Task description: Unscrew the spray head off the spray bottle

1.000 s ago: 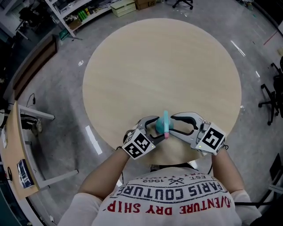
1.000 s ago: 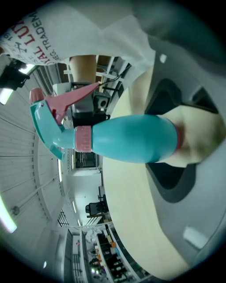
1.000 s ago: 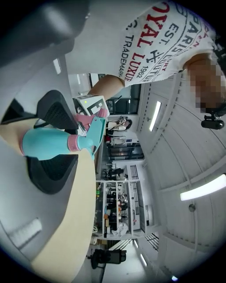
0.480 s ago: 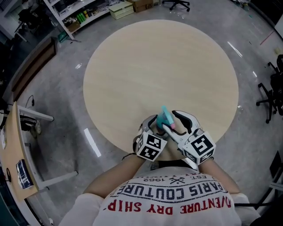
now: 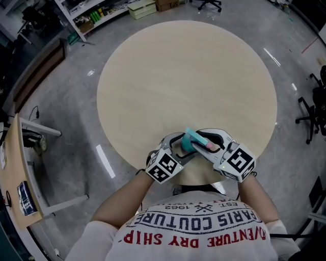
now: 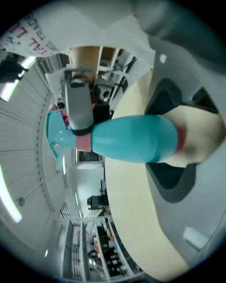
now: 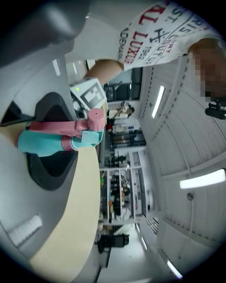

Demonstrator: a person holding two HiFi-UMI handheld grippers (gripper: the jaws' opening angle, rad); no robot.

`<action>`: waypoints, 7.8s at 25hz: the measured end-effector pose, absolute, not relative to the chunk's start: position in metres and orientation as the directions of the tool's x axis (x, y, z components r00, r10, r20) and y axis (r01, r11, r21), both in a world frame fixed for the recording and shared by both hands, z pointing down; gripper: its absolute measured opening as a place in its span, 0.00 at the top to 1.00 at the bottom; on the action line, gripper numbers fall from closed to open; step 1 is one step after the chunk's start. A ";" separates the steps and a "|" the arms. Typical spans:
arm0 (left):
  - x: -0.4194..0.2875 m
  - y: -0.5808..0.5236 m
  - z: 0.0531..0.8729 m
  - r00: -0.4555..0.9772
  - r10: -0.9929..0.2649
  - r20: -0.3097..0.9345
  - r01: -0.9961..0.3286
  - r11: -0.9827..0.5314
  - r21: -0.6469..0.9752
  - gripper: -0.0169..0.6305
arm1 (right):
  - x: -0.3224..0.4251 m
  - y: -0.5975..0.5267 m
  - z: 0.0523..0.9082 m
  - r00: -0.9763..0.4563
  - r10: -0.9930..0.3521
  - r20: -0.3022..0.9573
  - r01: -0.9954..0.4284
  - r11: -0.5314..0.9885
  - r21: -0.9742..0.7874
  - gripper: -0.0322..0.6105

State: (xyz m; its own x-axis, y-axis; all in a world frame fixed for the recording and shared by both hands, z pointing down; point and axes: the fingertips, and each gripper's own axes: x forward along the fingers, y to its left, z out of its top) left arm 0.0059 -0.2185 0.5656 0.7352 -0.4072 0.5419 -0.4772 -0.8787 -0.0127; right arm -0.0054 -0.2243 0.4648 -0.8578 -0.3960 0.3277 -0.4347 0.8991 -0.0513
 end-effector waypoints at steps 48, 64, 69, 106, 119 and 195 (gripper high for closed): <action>0.000 -0.203 0.564 0.827 -0.181 0.532 -0.262 -0.962 0.079 0.46 | -0.013 -0.211 0.462 -0.946 -0.233 0.225 -0.253 0.965 -0.064 0.58; 0.030 -0.223 0.565 0.645 -0.510 0.569 -0.623 -0.782 0.004 0.46 | 0.015 -0.236 0.466 -0.724 -0.628 0.285 -0.663 0.748 -0.038 0.71; 0.023 -0.215 0.565 0.751 -0.361 0.553 -0.458 -0.888 0.041 0.46 | 0.008 -0.228 0.465 -0.857 -0.435 0.275 -0.474 0.876 -0.093 0.72; -0.013 -0.221 0.567 0.774 -0.301 0.557 -0.355 -0.935 -0.012 0.46 | 0.073 -0.244 0.299 -0.928 -0.373 -0.024 -0.360 0.909 -0.210 0.75; -0.017 -0.218 0.562 0.816 -0.277 0.507 -0.338 -0.941 0.031 0.46 | 0.061 -0.325 0.559 -0.697 -0.422 0.580 -0.693 0.605 -0.392 0.75; 0.084 0.437 0.348 0.815 -0.461 0.349 -0.521 -0.848 0.095 0.97 | 0.116 0.432 0.350 -0.895 -0.409 0.176 -0.439 0.877 -0.194 0.95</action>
